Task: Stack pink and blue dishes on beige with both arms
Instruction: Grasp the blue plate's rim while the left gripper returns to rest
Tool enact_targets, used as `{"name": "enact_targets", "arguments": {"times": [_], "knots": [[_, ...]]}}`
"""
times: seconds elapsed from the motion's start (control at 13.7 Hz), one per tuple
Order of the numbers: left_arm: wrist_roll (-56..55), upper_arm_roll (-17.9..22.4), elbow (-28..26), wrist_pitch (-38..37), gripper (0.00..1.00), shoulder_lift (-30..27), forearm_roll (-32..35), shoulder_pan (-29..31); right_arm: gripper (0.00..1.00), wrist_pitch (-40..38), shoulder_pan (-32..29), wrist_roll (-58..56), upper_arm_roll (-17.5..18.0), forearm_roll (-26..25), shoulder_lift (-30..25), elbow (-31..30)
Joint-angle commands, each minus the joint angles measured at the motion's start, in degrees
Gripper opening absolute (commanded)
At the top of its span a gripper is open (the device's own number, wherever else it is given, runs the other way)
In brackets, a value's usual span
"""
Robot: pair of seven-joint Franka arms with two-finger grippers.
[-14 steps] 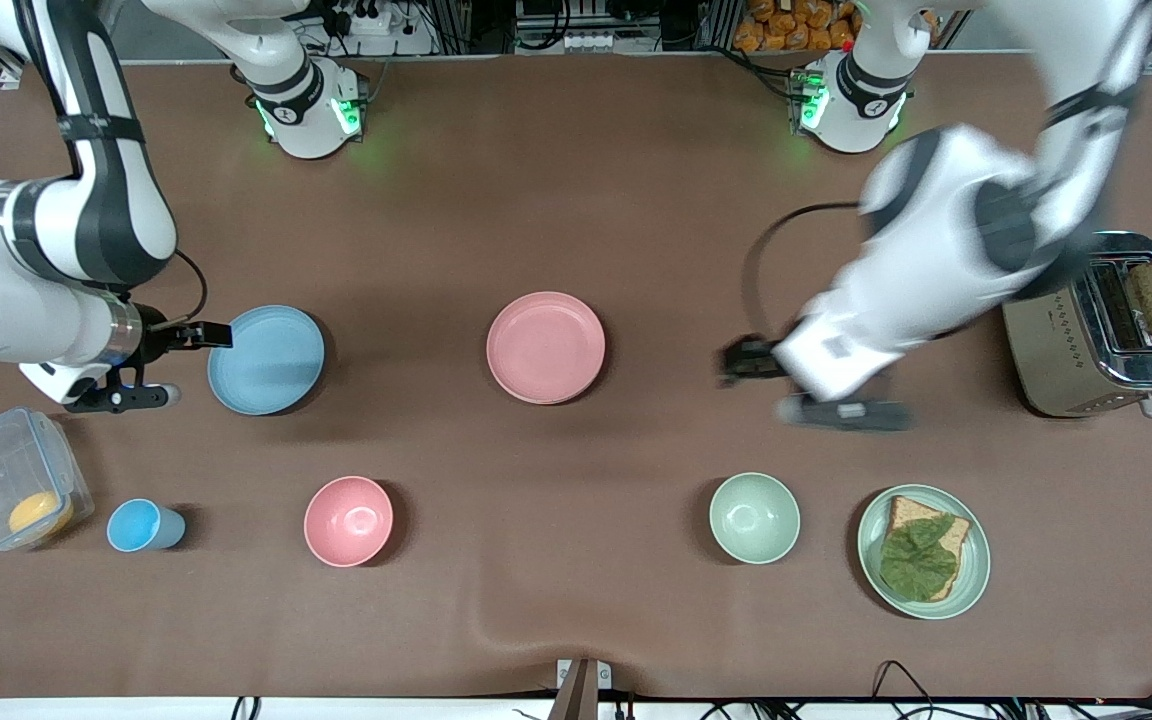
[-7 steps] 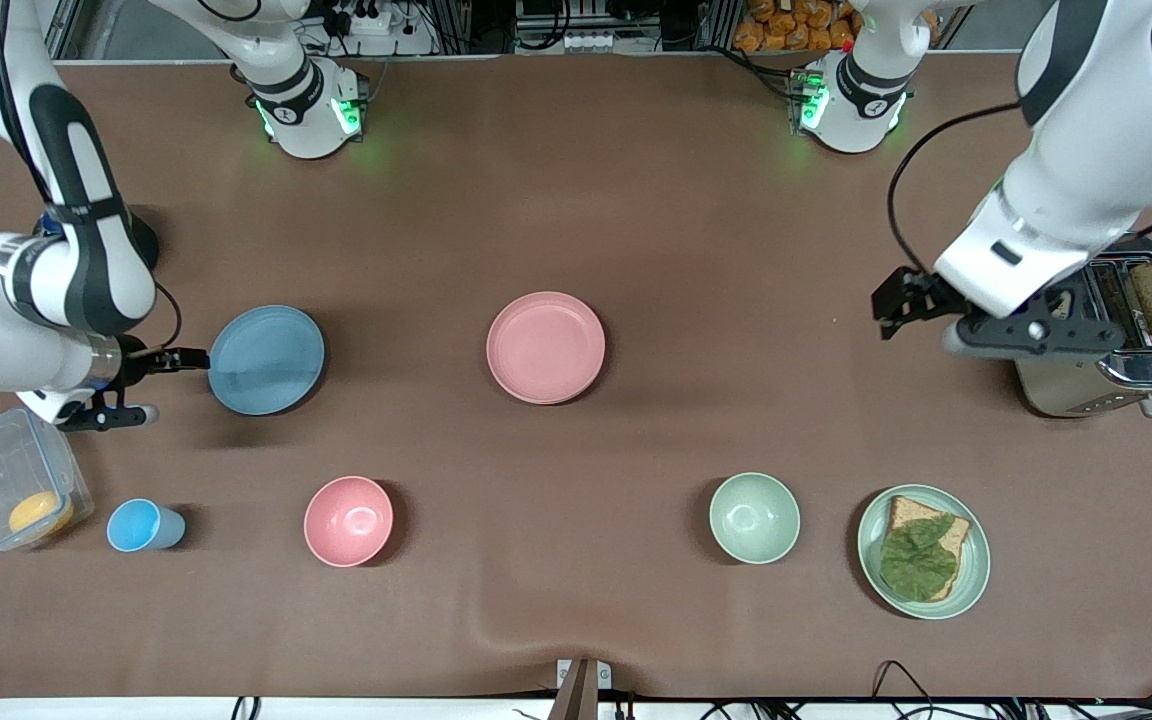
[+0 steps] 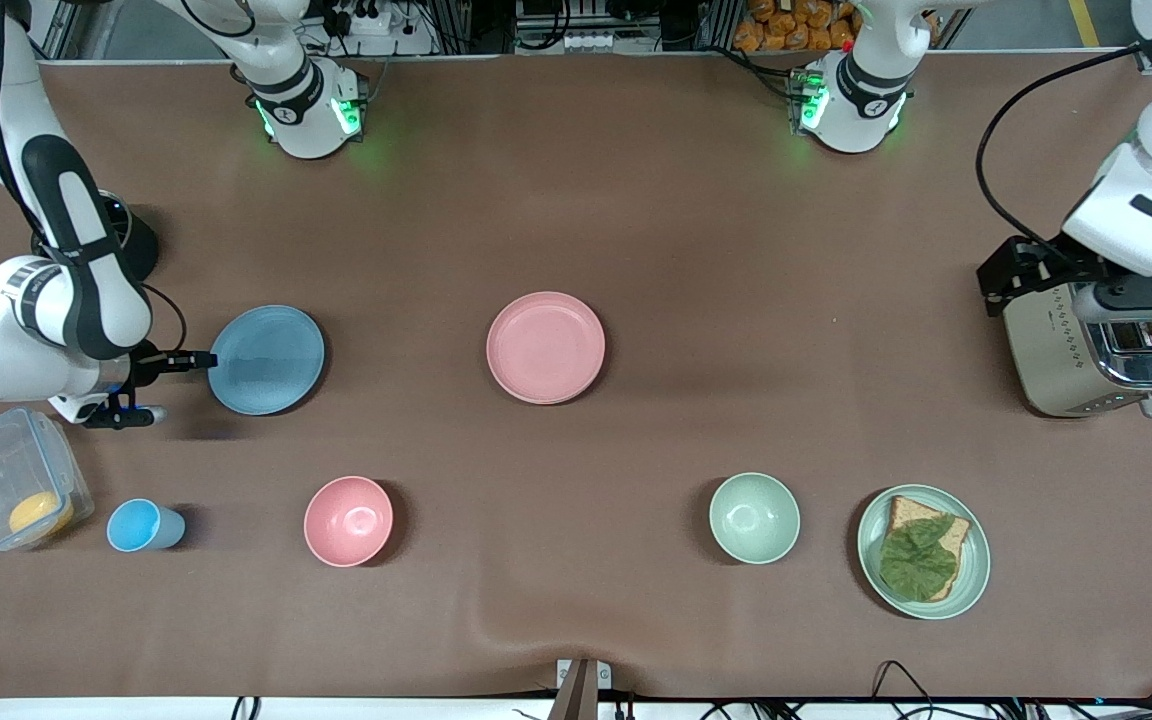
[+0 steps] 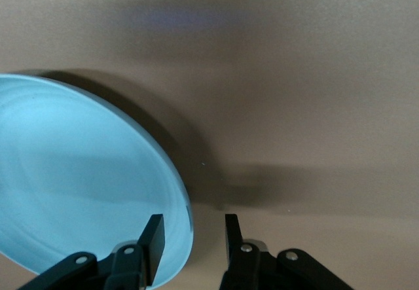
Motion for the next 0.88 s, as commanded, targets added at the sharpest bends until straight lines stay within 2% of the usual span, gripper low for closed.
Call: {"name": "enact_targets", "arguments": {"times": [0.0, 0.29, 0.37, 0.44, 0.58, 0.8], "knots": [[0.3, 0.9, -1.3, -0.5, 1.0, -1.4, -0.4, -0.9, 0.43, 0.0, -1.9, -1.3, 1.1, 2.7, 1.7, 1.1], [0.5, 0.5, -1.2, -0.9, 1.0, -1.0, -0.2, -0.2, 0.43, 0.0, -2.6, -2.3, 1.1, 3.9, 2.8, 1.2], [0.5, 0.5, -1.2, -0.9, 1.0, -1.0, -0.2, -0.2, 0.39, 0.0, -2.6, -2.3, 1.1, 4.0, 3.0, 1.3], [0.5, 0.5, -1.1, -0.9, 1.0, -0.9, -0.1, -0.2, 0.33, -0.1, -2.6, -2.3, 1.1, 4.0, 3.2, 1.4], [0.5, 0.5, -1.2, -0.9, 1.0, -0.9, -0.1, 0.0, 0.01, -0.5, -2.3, -2.1, 1.1, 4.0, 3.1, 1.6], [0.5, 0.5, -1.2, -0.9, 1.0, -1.0, -0.1, 0.0, 0.0, -2.7, -2.2, -2.1, 1.1, 3.9, 3.1, 3.0]]}}
